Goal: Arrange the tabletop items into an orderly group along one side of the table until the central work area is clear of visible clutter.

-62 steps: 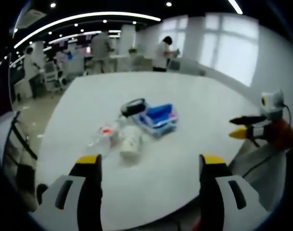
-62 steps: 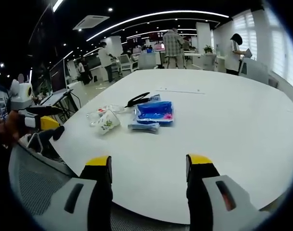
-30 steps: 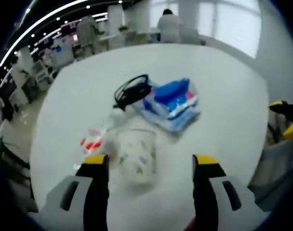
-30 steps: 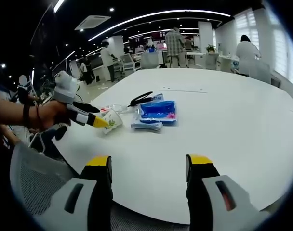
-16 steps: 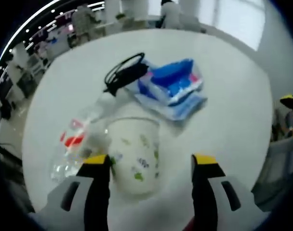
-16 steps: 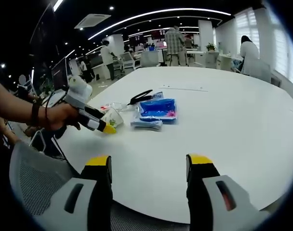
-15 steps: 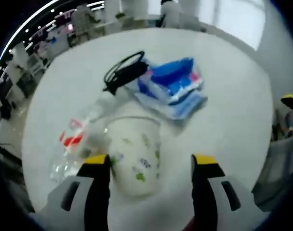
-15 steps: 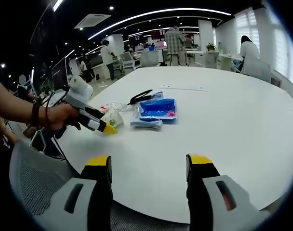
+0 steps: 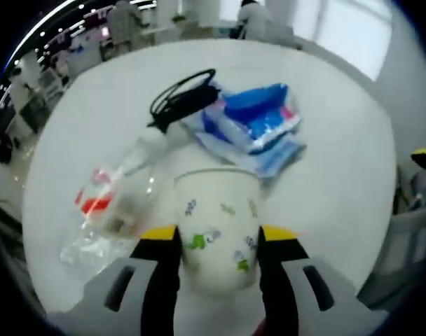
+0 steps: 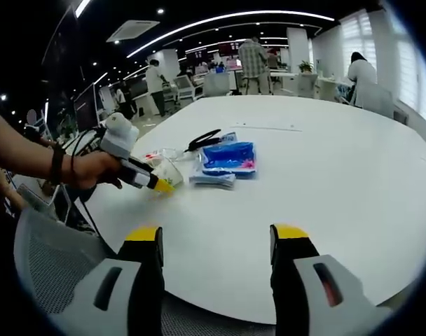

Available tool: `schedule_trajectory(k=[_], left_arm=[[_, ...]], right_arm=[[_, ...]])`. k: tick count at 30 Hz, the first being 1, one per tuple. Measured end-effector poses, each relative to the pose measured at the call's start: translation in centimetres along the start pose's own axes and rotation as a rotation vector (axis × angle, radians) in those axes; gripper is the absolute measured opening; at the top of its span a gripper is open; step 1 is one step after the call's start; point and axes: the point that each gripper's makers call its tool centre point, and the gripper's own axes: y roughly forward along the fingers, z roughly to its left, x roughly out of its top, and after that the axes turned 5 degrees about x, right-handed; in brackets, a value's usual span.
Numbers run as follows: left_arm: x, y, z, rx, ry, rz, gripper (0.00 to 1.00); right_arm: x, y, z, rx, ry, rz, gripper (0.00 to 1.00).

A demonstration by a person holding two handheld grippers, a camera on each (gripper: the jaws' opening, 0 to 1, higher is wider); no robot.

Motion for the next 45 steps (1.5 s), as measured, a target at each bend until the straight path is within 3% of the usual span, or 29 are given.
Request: schedule_trajectory(k=[16, 35, 42, 45], left_arm=[[0.9, -2.3, -0.6, -0.012, 0.022, -0.074, 0.40], [-0.3, -6.4, -2.7, -0.063, 0.032, -0.157, 0.40], [-0.7, -7.3, -3.7, -0.080, 0.075, -0.172, 0.40], [-0.7, -7.8, -4.4, -0.121, 0.064, -0.193, 0.40]], right_arm=[[0.2, 0.1, 0.3, 0.010, -0.010, 0.004, 0.60], [0.8, 0.4, 2.1, 0.098, 0.002, -0.013, 0.58], [2.3, 2.0, 3.6, 0.159, 0.013, -0.032, 0.57], [3.5, 2.9, 4.6, 0.190, -0.021, -0.033, 0.57]])
